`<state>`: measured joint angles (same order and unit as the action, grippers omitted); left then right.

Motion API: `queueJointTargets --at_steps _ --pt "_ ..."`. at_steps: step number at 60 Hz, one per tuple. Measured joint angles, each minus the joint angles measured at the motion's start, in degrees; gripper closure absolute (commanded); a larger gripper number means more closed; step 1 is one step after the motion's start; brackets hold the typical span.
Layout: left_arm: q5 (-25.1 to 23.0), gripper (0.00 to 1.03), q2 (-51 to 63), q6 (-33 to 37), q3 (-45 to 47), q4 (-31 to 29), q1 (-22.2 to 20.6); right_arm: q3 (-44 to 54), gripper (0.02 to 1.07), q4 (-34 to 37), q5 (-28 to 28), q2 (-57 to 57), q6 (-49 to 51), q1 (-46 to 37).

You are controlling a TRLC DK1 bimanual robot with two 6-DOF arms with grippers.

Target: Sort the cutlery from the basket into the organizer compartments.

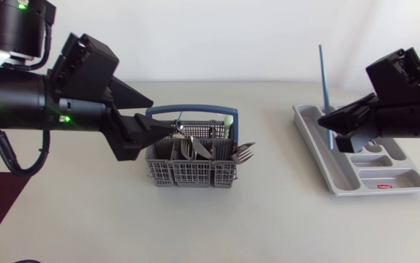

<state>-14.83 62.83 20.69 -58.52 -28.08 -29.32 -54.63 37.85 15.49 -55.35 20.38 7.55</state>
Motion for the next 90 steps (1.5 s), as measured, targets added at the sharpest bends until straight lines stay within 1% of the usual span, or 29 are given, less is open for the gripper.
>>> queueJointTargets --at_steps 5,10,16,21,23,35,52,63,68,75,79,81,82,85,90 --pt "3.06 0.14 0.72 0.52 0.0 -1.01 -2.29 0.0 1.01 -0.35 2.08 -3.04 2.27 -7.72" --pt "4.92 0.14 1.2 0.94 0.02 -1.79 -4.31 0.0 1.01 -1.57 3.32 -7.48 3.93 -13.84" --pt "6.97 0.14 1.38 1.66 0.13 -2.08 -6.38 0.0 1.01 -4.7 3.39 -13.18 5.01 -18.8" --pt "9.25 0.14 1.42 1.99 0.94 -2.03 -7.89 0.0 1.01 -6.67 3.3 -17.77 5.27 -21.53" --pt "9.42 0.14 1.44 2.08 1.42 -2.03 -8.33 0.0 1.01 -7.41 3.13 -19.5 5.38 -22.23" --pt "10.69 0.14 1.75 2.32 3.8 -1.46 -9.01 -0.07 1.01 -12.24 0.72 -29.44 5.16 -23.54" --pt "11.1 0.14 1.75 2.58 3.91 0.42 -9.01 -1.64 1.0 -18.16 -4.26 -40.54 2.73 -23.37" --pt "11.3 0.14 2.51 5.2 3.89 1.44 -9.01 -2.05 0.98 -20.46 -6.1 -45.68 1.7 -22.29" --pt "11.32 0.14 2.64 7.26 3.89 2.38 -9.01 -2.05 0.95 -21.18 -6.82 -47.12 1.68 -21.79" --pt "11.3 0.14 2.73 9.9 3.89 3.8 -9.01 -2.05 0.85 -21.9 -7.02 -47.54 1.66 -21.35" --pt "10.91 0.12 3.1 11.08 3.89 4.42 -8.68 -2.05 0.75 -22.32 -7.39 -47.54 1.66 -21.22" --pt "10.6 0.12 3.48 11.37 3.89 4.63 -8.52 -2.05 0.67 -22.69 -7.58 -47.54 1.68 -21.14" --pt "10.54 0.12 3.72 11.52 3.89 4.72 -8.33 -2.05 0.59 -22.84 -7.78 -47.56 1.68 -21.14" --pt "9.92 0.12 4.92 12.39 3.89 5.05 -7.8 -2.05 0.43 -23.58 -7.87 -47.54 1.68 -20.94" --pt "9.11 0.11 6.75 12.85 3.76 5.35 -7.48 -1.99 0.2 -24.33 -7.93 -47.54 1.68 -20.74"
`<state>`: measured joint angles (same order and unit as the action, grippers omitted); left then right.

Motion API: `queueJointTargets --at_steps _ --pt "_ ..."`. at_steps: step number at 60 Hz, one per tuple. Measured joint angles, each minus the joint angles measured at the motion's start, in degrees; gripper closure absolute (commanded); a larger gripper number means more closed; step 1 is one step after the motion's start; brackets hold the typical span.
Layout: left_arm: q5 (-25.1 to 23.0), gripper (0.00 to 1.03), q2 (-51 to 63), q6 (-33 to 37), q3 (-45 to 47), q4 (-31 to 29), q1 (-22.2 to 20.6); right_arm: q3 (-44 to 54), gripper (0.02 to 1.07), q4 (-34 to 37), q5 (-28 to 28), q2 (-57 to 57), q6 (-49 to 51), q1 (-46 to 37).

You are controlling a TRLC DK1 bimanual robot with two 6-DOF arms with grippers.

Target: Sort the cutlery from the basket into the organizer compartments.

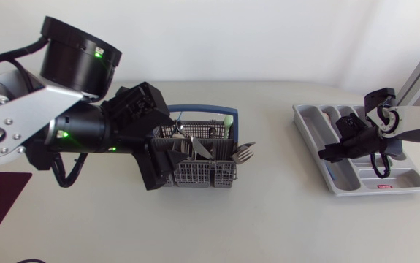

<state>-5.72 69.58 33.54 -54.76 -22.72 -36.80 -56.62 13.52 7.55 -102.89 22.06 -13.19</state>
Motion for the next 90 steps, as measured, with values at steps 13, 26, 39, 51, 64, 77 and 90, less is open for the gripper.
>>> queueJointTargets --at_steps 13,26,39,51,64,77,90 --pt "-0.46 0.11 4.26 1.05 -2.51 0.13 0.02 3.37 0.12 -3.39 -0.22 2.29 0.31 -0.09" --pt "-1.31 0.11 6.86 1.73 -6.25 -0.26 -0.09 9.11 0.11 -4.76 1.86 10.93 1.55 -0.28" --pt "-1.97 0.16 9.94 2.99 -9.88 -3.65 -0.94 14.53 0.11 -5.25 3.13 17.4 2.67 0.85" --pt "-1.99 0.35 13.79 4.61 -13.59 -7.39 -1.73 17.73 0.11 -5.49 3.15 22.21 3.91 2.86" --pt "-1.92 0.5 17.86 6.23 -16.7 -11.89 -2.64 19.28 0.11 -5.68 3.15 24.37 4.68 3.52" --pt "-0.07 0.72 20.57 7.54 -19.89 -16.22 -3.17 20.57 0.11 -5.86 3.1 24.59 5.03 5.01" --pt "1.79 0.79 22.36 8.59 -21.94 -19.17 -3.41 21.14 0.11 -5.86 2.84 25.22 5.03 6.67"
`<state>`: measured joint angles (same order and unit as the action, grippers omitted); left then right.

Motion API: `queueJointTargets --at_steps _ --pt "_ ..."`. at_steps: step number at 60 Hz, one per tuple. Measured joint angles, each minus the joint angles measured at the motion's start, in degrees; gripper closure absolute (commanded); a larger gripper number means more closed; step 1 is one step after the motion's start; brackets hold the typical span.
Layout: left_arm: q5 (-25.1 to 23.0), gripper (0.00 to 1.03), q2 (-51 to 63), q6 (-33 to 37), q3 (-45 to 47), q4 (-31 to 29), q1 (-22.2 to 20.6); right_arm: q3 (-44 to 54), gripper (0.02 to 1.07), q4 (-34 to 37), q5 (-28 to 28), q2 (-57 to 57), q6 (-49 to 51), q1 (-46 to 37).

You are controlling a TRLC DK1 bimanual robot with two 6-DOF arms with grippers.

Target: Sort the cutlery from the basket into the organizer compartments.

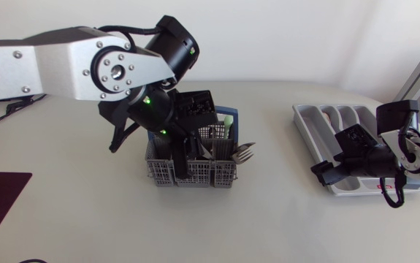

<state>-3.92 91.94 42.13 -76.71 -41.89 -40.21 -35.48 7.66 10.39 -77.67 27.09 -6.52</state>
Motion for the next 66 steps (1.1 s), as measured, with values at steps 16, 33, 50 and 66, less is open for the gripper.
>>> queueJointTargets --at_steps 16,33,50,66 --pt "0.59 0.8 1.14 0.15 -0.61 -1.18 -0.11 0.55 0.11 -0.02 -0.85 1.64 0.0 1.22" --pt "1.01 1.0 1.86 0.15 -1.42 -1.11 -0.74 1.11 0.11 0.0 -1.68 1.99 0.0 2.34" --pt "-0.28 1.0 1.86 0.15 -1.75 -1.79 -1.29 1.16 0.11 -0.04 -2.14 2.03 0.0 2.62" --pt "0.81 1.0 1.99 0.39 -5.66 -7.45 -1.22 2.78 0.11 -0.17 -3.17 2.03 -0.02 4.46"
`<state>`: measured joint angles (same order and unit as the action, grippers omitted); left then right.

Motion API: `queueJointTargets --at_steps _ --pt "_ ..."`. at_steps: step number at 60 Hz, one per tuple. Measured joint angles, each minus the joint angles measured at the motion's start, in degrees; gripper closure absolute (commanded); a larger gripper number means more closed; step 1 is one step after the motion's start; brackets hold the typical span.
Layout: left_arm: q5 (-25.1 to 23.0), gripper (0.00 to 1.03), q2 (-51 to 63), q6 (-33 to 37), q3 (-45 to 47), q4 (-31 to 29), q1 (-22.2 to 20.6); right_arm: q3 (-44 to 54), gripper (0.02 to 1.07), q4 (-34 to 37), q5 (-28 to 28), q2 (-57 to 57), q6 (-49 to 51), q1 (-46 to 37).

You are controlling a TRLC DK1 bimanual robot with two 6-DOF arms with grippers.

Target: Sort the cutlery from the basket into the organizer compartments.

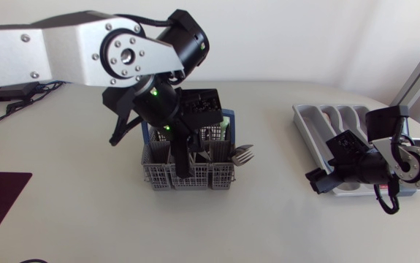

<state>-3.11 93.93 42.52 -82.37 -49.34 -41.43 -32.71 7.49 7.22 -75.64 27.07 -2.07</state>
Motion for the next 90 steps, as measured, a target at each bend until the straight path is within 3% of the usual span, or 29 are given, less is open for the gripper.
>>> queueJointTargets --at_steps 12,58,90 --pt "0.87 1.0 0.07 2.62 -4.33 -5.05 0.0 1.03 0.11 0.0 -0.74 0.63 -0.02 2.14" --pt "2.84 1.0 1.38 6.64 -16.0 -13.73 -1.18 2.84 0.11 1.4 -2.6 6.67 -0.26 9.75" --pt "3.04 1.0 -3.98 6.03 -19.39 -18.16 -1.9 2.36 0.11 13.29 0.17 33.9 -2.91 23.15"
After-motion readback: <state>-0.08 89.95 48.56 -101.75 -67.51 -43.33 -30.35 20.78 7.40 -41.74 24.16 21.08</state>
